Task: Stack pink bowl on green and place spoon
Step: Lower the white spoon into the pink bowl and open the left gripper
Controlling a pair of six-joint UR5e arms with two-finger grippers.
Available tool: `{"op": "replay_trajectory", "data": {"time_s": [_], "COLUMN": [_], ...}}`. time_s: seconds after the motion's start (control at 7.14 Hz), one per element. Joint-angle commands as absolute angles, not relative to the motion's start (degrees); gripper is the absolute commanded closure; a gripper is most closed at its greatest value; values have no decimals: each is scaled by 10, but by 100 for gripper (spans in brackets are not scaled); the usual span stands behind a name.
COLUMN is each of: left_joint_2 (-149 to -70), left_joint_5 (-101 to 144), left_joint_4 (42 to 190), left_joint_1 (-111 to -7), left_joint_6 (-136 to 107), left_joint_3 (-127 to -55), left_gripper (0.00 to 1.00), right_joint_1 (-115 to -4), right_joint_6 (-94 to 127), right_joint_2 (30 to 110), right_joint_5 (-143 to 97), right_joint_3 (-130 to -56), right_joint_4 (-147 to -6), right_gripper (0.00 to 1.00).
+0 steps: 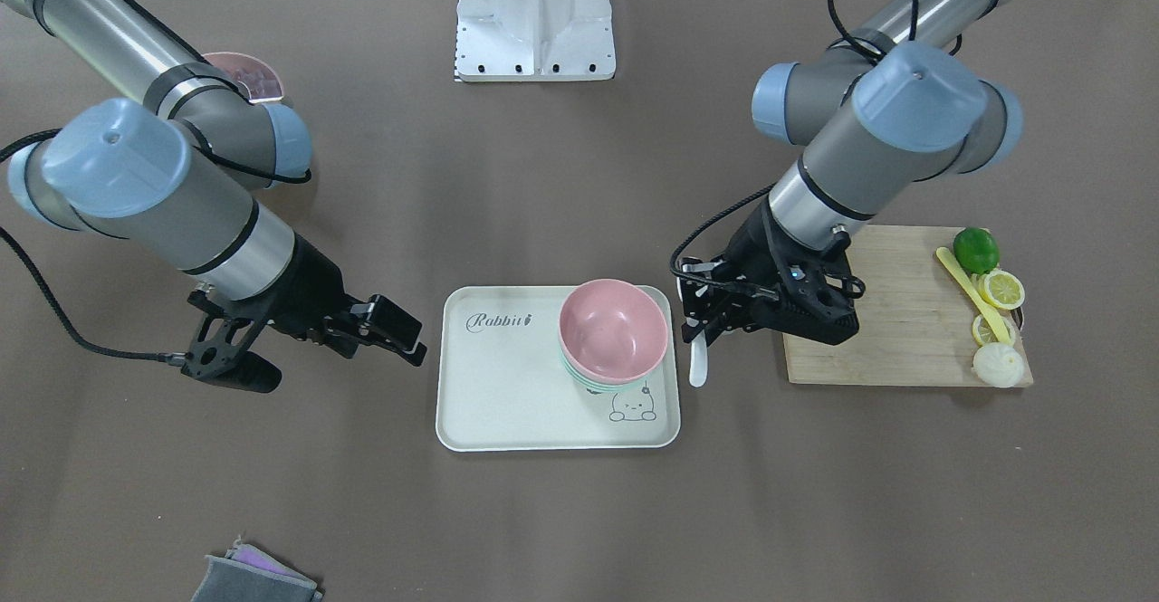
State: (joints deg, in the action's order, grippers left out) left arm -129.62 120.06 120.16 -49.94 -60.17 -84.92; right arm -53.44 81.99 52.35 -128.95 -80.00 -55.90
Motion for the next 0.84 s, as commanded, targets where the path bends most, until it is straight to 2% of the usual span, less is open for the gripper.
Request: {"op": "replay_trajectory", "data": {"time_s": [0.0, 0.28, 0.42, 0.56, 0.7], "left_joint_2": [-1328, -1331, -1332, -1332, -1337], "left_joint_5": [1141, 1138, 1126, 1124, 1124], "left_joint_4": [1237, 1247, 1247, 1247, 1247], "left_joint_1": [-457, -454, -454, -454, -455], "left_joint_6": [-646, -646, -645, -645, -645], "left_joint_3": [-832, -817, -813, -810, -810], "left_gripper": [100, 100, 85, 62, 43], "right_joint_1": [-554, -555, -555, -555, -555], "right_joint_6": [798, 795, 788, 788, 781], "right_joint_2": [540, 549, 550, 555, 561], "right_joint_5": [-1315, -1315, -1317, -1317, -1317], "right_joint_3": [-801, -801, -802, -802, -805], "right_joint_4": [-559, -558, -558, -558, -558], "right_gripper": [0, 0, 0, 0, 0]}}
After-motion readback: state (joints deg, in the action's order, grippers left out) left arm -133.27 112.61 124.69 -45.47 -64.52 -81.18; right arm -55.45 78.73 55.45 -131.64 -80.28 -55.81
